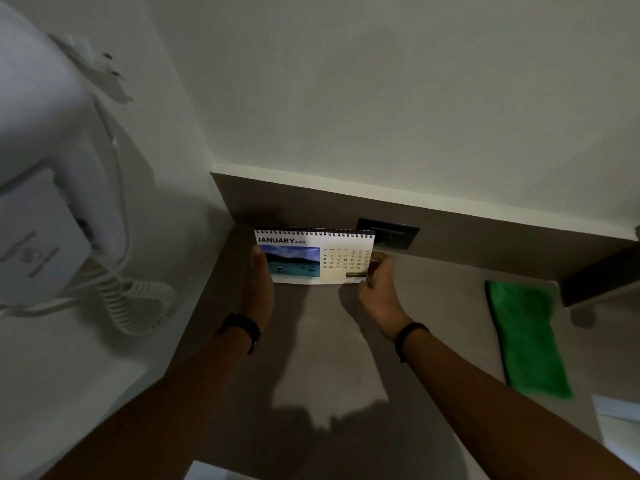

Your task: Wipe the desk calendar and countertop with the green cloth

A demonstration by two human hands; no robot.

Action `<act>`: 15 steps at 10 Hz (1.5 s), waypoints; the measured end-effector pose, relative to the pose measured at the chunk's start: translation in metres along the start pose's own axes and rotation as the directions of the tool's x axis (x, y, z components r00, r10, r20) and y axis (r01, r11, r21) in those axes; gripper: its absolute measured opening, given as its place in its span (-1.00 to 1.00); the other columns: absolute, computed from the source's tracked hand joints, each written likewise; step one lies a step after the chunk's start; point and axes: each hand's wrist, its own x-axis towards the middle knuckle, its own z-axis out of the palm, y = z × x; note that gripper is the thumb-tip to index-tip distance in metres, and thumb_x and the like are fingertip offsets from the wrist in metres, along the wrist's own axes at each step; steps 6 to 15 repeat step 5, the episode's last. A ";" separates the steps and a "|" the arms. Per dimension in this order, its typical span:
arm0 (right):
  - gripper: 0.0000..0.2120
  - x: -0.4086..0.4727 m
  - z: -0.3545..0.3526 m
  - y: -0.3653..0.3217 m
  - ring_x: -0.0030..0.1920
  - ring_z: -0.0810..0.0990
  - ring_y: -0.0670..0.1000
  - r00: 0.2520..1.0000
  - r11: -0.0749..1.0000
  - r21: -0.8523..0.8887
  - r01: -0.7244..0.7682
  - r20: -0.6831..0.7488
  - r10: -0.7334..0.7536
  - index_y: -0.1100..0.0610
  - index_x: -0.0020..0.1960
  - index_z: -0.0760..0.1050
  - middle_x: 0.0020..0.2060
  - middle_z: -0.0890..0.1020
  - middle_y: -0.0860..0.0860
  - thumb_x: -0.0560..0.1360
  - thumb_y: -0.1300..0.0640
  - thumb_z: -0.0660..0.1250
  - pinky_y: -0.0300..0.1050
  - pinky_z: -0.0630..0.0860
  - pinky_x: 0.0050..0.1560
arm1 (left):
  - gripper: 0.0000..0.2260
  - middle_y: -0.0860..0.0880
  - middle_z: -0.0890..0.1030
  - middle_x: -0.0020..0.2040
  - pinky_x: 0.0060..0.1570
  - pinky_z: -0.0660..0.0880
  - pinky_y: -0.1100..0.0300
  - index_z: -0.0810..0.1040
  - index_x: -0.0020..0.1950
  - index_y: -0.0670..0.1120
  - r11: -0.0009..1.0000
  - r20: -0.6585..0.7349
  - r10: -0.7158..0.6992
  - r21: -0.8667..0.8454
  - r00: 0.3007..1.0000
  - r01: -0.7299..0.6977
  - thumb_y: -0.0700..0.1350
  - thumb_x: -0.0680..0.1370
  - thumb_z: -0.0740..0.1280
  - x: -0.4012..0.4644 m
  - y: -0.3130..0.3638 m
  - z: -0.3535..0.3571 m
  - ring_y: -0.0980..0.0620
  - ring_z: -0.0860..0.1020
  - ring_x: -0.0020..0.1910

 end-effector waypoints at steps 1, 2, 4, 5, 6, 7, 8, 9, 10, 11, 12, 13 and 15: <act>-0.53 -0.009 0.000 0.007 0.21 0.54 -0.08 0.999 1.000 0.012 -0.009 -0.049 0.009 0.04 0.26 0.19 0.14 0.50 -0.07 0.54 0.49 0.19 -0.44 0.55 0.06 | -0.68 0.11 0.63 0.03 -0.29 0.55 0.39 0.50 0.13 0.30 0.999 0.063 0.004 0.041 0.998 -0.006 0.26 0.74 -0.04 0.013 0.000 0.007 0.31 0.66 -0.19; -0.50 -0.012 0.000 0.013 0.18 0.54 -0.11 0.999 0.999 0.036 -0.013 -0.052 0.015 0.00 0.28 0.17 0.13 0.48 -0.13 0.53 0.48 0.20 -0.49 0.53 0.00 | -0.72 0.13 0.61 -0.01 -0.36 0.51 0.45 0.48 0.08 0.31 0.998 0.047 0.026 0.050 0.999 -0.028 0.24 0.74 -0.02 0.014 0.000 0.012 0.35 0.64 -0.23; -0.33 -0.029 -0.017 -0.002 0.33 0.42 -0.08 0.998 0.995 0.069 -0.070 0.009 0.070 0.13 0.56 0.05 0.31 0.42 -0.02 0.57 0.44 0.26 -0.43 0.51 0.17 | -0.51 -0.06 0.56 0.38 -0.03 0.63 0.32 0.38 0.51 0.18 0.969 -0.081 0.162 0.202 0.983 -0.143 0.36 0.65 0.09 0.004 0.023 0.013 -0.06 0.62 0.29; -0.39 -0.075 -0.049 -0.017 0.42 0.41 -0.05 1.000 0.998 -0.064 -0.003 -0.009 0.003 0.04 0.55 0.17 0.45 0.35 0.02 0.60 0.27 0.34 -0.12 0.47 0.41 | -0.20 -0.16 0.15 0.72 0.60 0.28 -0.22 0.10 0.71 -0.02 0.744 0.013 0.545 0.453 0.838 -0.491 0.37 0.60 0.21 -0.008 0.060 0.020 -0.23 0.16 0.69; -0.39 -0.075 -0.049 -0.017 0.42 0.41 -0.05 1.000 0.998 -0.064 -0.003 -0.009 0.003 0.04 0.55 0.17 0.45 0.35 0.02 0.60 0.27 0.34 -0.12 0.47 0.41 | -0.20 -0.16 0.15 0.72 0.60 0.28 -0.22 0.10 0.71 -0.02 0.744 0.013 0.545 0.453 0.838 -0.491 0.37 0.60 0.21 -0.008 0.060 0.020 -0.23 0.16 0.69; -0.39 -0.075 -0.049 -0.017 0.42 0.41 -0.05 1.000 0.998 -0.064 -0.003 -0.009 0.003 0.04 0.55 0.17 0.45 0.35 0.02 0.60 0.27 0.34 -0.12 0.47 0.41 | -0.20 -0.16 0.15 0.72 0.60 0.28 -0.22 0.10 0.71 -0.02 0.744 0.013 0.545 0.453 0.838 -0.491 0.37 0.60 0.21 -0.008 0.060 0.020 -0.23 0.16 0.69; -0.39 -0.075 -0.049 -0.017 0.42 0.41 -0.05 1.000 0.998 -0.064 -0.003 -0.009 0.003 0.04 0.55 0.17 0.45 0.35 0.02 0.60 0.27 0.34 -0.12 0.47 0.41 | -0.20 -0.16 0.15 0.72 0.60 0.28 -0.22 0.10 0.71 -0.02 0.744 0.013 0.545 0.453 0.838 -0.491 0.37 0.60 0.21 -0.008 0.060 0.020 -0.23 0.16 0.69; -0.39 -0.075 -0.049 -0.017 0.42 0.41 -0.05 1.000 0.998 -0.064 -0.003 -0.009 0.003 0.04 0.55 0.17 0.45 0.35 0.02 0.60 0.27 0.34 -0.12 0.47 0.41 | -0.20 -0.16 0.15 0.72 0.60 0.28 -0.22 0.10 0.71 -0.02 0.744 0.013 0.545 0.453 0.838 -0.491 0.37 0.60 0.21 -0.008 0.060 0.020 -0.23 0.16 0.69; -0.39 -0.075 -0.049 -0.017 0.42 0.41 -0.05 1.000 0.998 -0.064 -0.003 -0.009 0.003 0.04 0.55 0.17 0.45 0.35 0.02 0.60 0.27 0.34 -0.12 0.47 0.41 | -0.20 -0.16 0.15 0.72 0.60 0.28 -0.22 0.10 0.71 -0.02 0.744 0.013 0.545 0.453 0.838 -0.491 0.37 0.60 0.21 -0.008 0.060 0.020 -0.23 0.16 0.69; -0.39 -0.075 -0.049 -0.017 0.42 0.41 -0.05 1.000 0.998 -0.064 -0.003 -0.009 0.003 0.04 0.55 0.17 0.45 0.35 0.02 0.60 0.27 0.34 -0.12 0.47 0.41 | -0.20 -0.16 0.15 0.72 0.60 0.28 -0.22 0.10 0.71 -0.02 0.744 0.013 0.545 0.453 0.838 -0.491 0.37 0.60 0.21 -0.008 0.060 0.020 -0.23 0.16 0.69; -0.39 -0.075 -0.049 -0.017 0.42 0.41 -0.05 1.000 0.998 -0.064 -0.003 -0.009 0.003 0.04 0.55 0.17 0.45 0.35 0.02 0.60 0.27 0.34 -0.12 0.47 0.41 | -0.20 -0.16 0.15 0.72 0.60 0.28 -0.22 0.10 0.71 -0.02 0.744 0.013 0.545 0.453 0.838 -0.491 0.37 0.60 0.21 -0.008 0.060 0.020 -0.23 0.16 0.69; -0.39 -0.075 -0.049 -0.017 0.42 0.41 -0.05 1.000 0.998 -0.064 -0.003 -0.009 0.003 0.04 0.55 0.17 0.45 0.35 0.02 0.60 0.27 0.34 -0.12 0.47 0.41 | -0.20 -0.16 0.15 0.72 0.60 0.28 -0.22 0.10 0.71 -0.02 0.744 0.013 0.545 0.453 0.838 -0.491 0.37 0.60 0.21 -0.008 0.060 0.020 -0.23 0.16 0.69; -0.39 -0.075 -0.049 -0.017 0.42 0.41 -0.05 1.000 0.998 -0.064 -0.003 -0.009 0.003 0.04 0.55 0.17 0.45 0.35 0.02 0.60 0.27 0.34 -0.12 0.47 0.41 | -0.20 -0.16 0.15 0.72 0.60 0.28 -0.22 0.10 0.71 -0.02 0.744 0.013 0.545 0.453 0.838 -0.491 0.37 0.60 0.21 -0.008 0.060 0.020 -0.23 0.16 0.69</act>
